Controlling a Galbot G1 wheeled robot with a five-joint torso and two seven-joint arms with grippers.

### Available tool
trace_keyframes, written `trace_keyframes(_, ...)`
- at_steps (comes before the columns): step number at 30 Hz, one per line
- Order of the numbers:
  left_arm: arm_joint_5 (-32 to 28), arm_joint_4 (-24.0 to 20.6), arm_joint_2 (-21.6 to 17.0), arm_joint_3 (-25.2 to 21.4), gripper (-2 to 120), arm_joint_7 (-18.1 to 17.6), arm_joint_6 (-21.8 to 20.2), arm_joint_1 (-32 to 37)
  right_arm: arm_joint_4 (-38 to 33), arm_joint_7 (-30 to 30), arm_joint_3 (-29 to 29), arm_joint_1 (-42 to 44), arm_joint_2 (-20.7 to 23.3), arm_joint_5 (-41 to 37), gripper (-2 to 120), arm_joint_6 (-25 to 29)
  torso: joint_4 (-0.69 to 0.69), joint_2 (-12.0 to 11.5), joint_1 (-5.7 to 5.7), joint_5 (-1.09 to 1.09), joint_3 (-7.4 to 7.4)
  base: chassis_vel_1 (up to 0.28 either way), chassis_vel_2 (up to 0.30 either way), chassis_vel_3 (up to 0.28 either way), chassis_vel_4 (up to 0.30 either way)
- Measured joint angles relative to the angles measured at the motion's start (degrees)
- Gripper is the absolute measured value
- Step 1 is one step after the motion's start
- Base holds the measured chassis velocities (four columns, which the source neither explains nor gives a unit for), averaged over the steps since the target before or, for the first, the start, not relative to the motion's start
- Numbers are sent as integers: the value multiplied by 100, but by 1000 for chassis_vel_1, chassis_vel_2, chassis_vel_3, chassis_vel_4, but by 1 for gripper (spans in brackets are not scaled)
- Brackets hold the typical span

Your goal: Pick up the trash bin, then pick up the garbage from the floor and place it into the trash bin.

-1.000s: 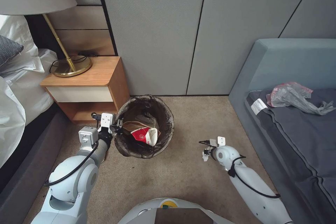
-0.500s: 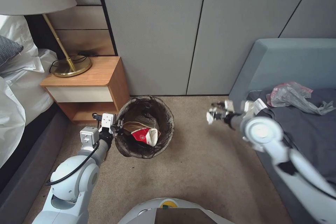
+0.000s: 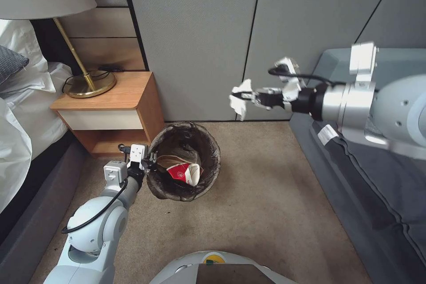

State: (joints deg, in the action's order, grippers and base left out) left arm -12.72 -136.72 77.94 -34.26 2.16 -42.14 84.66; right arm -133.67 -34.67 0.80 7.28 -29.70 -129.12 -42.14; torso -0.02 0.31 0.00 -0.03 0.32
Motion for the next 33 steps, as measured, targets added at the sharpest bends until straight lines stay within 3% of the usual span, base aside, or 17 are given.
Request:
trace_keyframes(3,2,23,24,-13,0,-1,0,-5,226,-56,-1434,-1187,-745,47,0,0,4,0,0,0,1,0,0,0,0)
trace_keyframes(10,-3,34,32,-86,0,3,0,-2,392,-232,-2627,-1425,-1618,713,0,0,2,0,0,2,0,0,0,0,0)
trace_keyframes(16,-5,56,50,-97,0,11,0,-27,703,-260,-3176,-1144,-1944,1277,0,0,2,0,0,2,0,0,0,0,0)
trace_keyframes(29,-39,77,53,-194,0,24,0,-51,1161,-264,-3395,-551,-2204,1642,-1,0,1,0,0,2,0,0,0,0,0)
trace_keyframes(33,-49,77,58,-209,0,31,0,-51,1263,-288,-3415,-466,-2264,1858,14,0,1,0,0,2,0,0,0,0,0)
